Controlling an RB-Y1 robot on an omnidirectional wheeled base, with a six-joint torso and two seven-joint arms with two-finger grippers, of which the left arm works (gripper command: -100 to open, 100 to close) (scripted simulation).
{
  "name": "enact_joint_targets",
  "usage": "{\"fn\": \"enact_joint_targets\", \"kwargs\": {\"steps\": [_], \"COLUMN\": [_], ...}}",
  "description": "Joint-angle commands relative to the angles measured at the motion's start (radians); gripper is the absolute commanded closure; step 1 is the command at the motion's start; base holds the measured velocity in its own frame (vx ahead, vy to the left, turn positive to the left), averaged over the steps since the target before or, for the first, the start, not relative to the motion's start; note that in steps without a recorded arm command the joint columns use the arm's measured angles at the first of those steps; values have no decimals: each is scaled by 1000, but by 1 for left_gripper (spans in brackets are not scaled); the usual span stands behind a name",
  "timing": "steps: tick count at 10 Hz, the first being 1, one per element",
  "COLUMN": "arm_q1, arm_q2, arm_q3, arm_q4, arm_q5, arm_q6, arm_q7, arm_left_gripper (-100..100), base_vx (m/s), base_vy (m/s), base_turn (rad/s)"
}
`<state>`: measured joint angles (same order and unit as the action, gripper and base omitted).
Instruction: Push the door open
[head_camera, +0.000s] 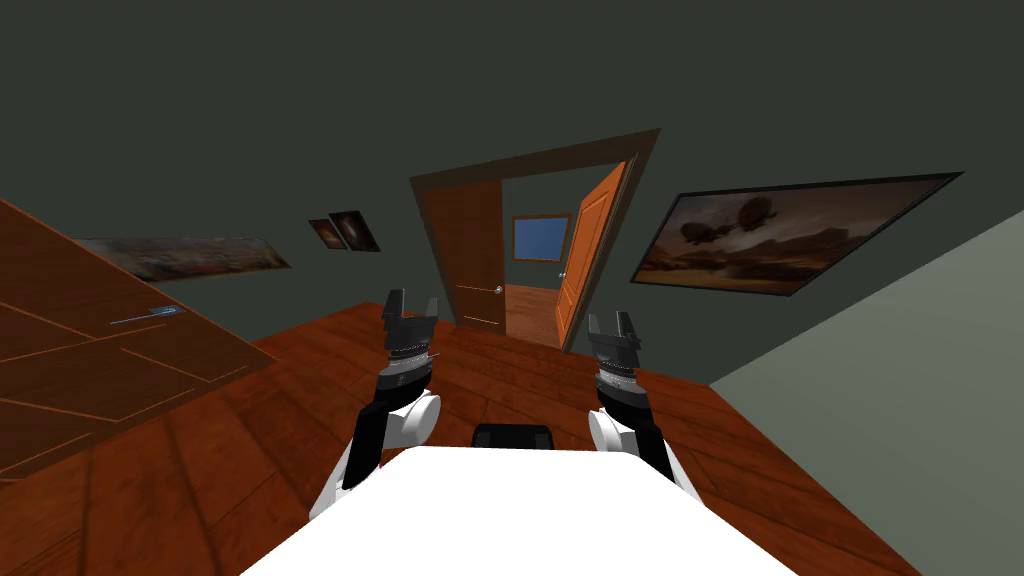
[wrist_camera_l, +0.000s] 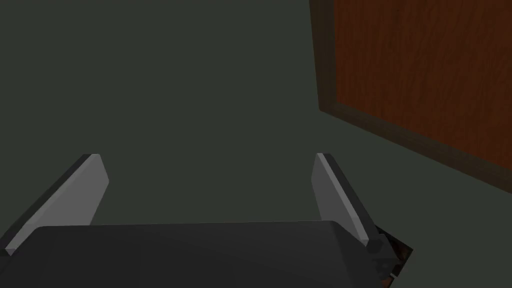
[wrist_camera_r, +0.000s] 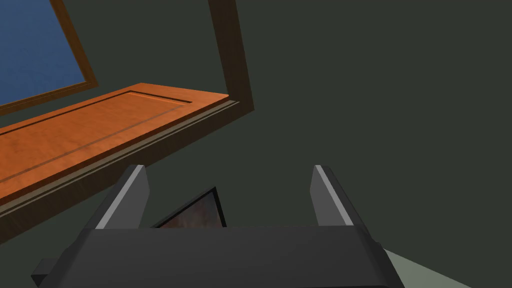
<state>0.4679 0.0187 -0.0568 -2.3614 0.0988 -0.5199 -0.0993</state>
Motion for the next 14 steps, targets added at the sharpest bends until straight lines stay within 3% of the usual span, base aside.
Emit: {"fn": "enact_joint_targets", "kwargs": {"steps": [1, 6, 14], "arm_q1": [-9, -46, -99], "arm_q2": [8, 32, 55], "arm_q3": [10, 50, 107], "arm_q4": [30, 155, 329], "arm_q5": [-18, -93, -197], "arm_q6": [-9, -46, -97], "arm_q7": [-17, -85, -182], "arm_left_gripper": [-100, -100, -100], "base_vx": [70, 117, 103], "base_vy": [13, -3, 0], "base_turn": [32, -14, -5]}}
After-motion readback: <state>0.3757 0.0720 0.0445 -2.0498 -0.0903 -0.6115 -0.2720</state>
